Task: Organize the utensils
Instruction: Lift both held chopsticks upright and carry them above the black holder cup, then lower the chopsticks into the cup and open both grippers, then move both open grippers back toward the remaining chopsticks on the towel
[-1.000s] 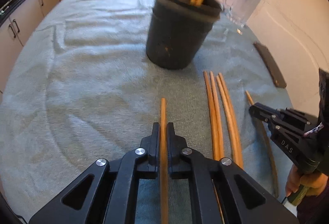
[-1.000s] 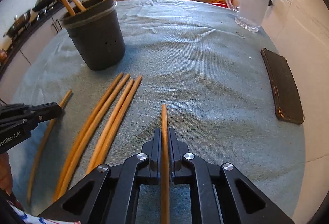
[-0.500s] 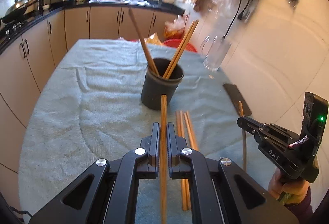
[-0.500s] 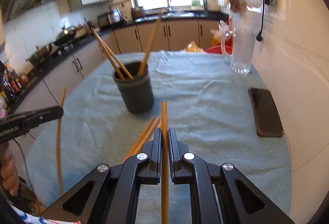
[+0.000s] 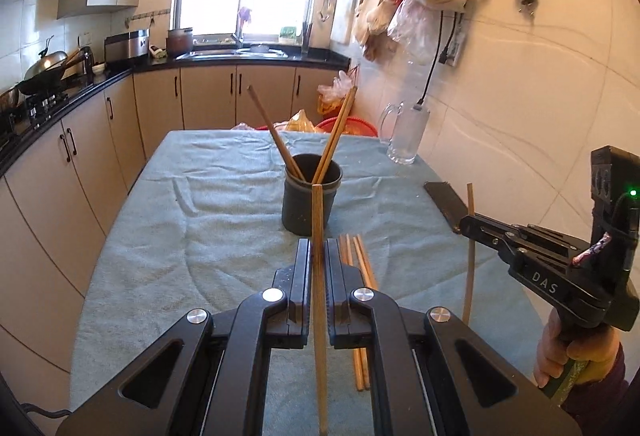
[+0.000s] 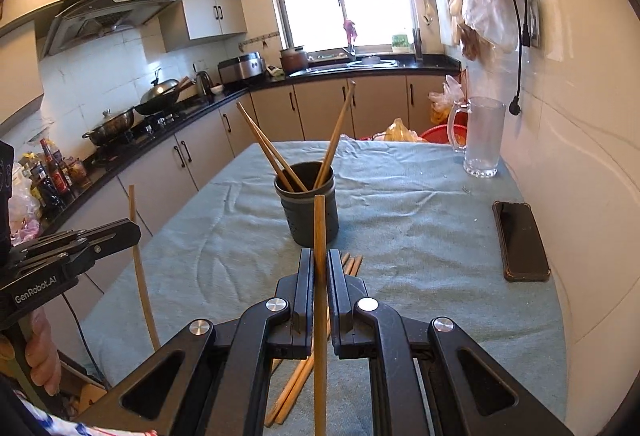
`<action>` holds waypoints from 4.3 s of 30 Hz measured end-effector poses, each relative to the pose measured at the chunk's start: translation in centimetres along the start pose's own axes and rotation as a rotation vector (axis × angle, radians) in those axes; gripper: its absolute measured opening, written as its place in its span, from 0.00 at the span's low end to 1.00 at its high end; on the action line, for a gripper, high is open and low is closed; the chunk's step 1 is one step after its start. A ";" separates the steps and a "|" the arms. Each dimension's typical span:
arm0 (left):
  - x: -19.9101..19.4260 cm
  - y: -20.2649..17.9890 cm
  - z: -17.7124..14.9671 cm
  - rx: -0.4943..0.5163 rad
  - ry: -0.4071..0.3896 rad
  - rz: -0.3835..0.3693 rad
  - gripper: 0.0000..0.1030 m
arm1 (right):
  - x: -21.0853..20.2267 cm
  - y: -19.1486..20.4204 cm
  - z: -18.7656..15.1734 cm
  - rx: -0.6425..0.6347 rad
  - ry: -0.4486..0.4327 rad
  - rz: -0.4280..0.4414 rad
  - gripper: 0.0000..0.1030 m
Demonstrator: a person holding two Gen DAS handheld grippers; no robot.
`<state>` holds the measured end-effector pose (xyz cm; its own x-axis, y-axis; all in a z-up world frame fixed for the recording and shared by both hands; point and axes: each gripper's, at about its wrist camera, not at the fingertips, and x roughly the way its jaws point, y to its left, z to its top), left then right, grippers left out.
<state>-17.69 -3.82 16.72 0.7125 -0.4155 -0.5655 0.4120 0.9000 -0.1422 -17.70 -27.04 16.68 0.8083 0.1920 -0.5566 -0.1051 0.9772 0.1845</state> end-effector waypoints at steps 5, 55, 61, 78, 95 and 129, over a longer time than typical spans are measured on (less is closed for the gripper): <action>-2.1 -0.2 0.0 -0.011 -0.048 -0.018 0.05 | -1.0 0.4 -0.1 -0.011 -0.022 0.005 0.06; 5.5 0.1 17.5 0.026 -0.155 0.020 0.05 | 4.1 -0.6 16.8 0.048 -0.274 0.044 0.06; 7.7 0.5 17.7 0.028 -0.187 0.065 0.06 | 7.9 -1.7 15.9 0.099 -0.212 0.038 0.06; 9.9 -0.1 18.9 0.027 -0.168 0.054 0.05 | 11.2 -2.5 15.4 0.102 -0.143 0.009 0.07; 13.3 2.0 14.9 -0.044 -0.019 0.089 0.36 | 14.9 -3.8 13.0 0.128 -0.050 0.001 0.26; 6.6 3.3 1.6 -0.060 0.061 0.296 0.58 | 8.4 -4.4 -0.3 0.202 0.051 -0.107 0.58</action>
<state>-10.75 -3.79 13.85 0.7601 -0.1270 -0.6372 0.1561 0.9877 -0.0107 -10.62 -29.69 10.92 0.7775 0.0981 -0.6211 0.1016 0.9552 0.2780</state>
